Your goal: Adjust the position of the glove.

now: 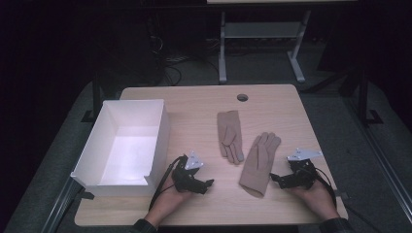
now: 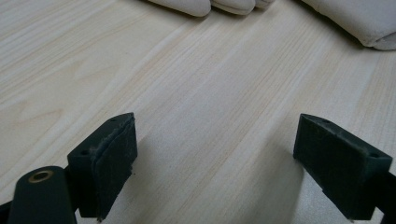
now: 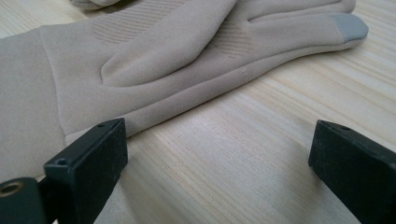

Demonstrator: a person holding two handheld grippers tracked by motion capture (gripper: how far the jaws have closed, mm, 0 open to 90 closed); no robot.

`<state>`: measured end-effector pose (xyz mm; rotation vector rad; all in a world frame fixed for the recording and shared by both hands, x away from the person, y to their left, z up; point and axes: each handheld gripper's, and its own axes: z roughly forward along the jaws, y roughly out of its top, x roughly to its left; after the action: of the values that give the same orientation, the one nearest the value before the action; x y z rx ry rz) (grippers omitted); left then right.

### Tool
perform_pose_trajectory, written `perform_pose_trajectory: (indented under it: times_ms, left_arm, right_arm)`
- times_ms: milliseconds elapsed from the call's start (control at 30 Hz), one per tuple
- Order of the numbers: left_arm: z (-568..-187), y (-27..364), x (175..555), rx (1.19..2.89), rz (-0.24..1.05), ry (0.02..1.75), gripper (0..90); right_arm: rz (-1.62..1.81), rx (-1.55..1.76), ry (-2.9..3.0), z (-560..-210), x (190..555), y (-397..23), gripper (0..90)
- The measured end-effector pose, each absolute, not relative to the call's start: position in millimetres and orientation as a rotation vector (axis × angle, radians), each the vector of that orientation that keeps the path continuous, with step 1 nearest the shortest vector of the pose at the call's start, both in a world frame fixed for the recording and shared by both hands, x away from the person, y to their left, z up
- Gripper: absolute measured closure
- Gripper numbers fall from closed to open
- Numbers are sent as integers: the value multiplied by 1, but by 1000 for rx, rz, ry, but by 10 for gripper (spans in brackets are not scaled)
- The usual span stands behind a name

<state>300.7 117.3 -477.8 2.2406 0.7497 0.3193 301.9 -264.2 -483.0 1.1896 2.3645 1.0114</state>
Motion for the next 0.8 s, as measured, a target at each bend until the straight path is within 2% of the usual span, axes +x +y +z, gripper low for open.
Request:
perform_pose_trajectory:
  times_ms: [200,233,333,400,467,500,533,567,600,633,667,700,800]
  left_arm:
    - [-478,117,301,2235,318,753,128]
    - [-478,117,300,2239,314,749,128]
    - [-477,118,299,2251,305,725,128]
    - [-477,119,298,2255,298,705,128]
    - [-477,120,297,2262,293,689,128]
    - [-477,120,297,2263,290,685,127]
    - [-477,119,297,2262,286,681,127]
    - [-477,120,296,2266,286,671,127]
    - [-477,120,296,2266,286,671,127]
    - [-477,120,296,2266,288,669,127]
    - [-477,120,296,2268,291,665,127]
    - [-477,120,296,2268,291,665,127]
    - [-477,120,296,2267,288,667,128]
  right_arm:
    - [1005,1200,2352,-483,299,-265,61]
    - [998,1218,2355,-480,300,-267,124]
    - [1006,1226,2380,-477,300,-269,149]
    - [1018,1259,2402,-473,300,-270,220]
    - [1032,1232,2409,-471,299,-268,249]
    - [1053,1216,2407,-468,299,-266,304]
    - [1053,1216,2407,-468,299,-266,304]
    - [1087,1187,2410,-463,297,-265,400]
    - [1101,1167,2422,-461,297,-265,456]
    - [1101,1167,2422,-461,297,-265,456]
    - [1136,1159,2440,-457,296,-263,537]
    - [1136,1159,2440,-457,296,-263,537]
    - [1174,1131,2483,-454,295,-258,671]
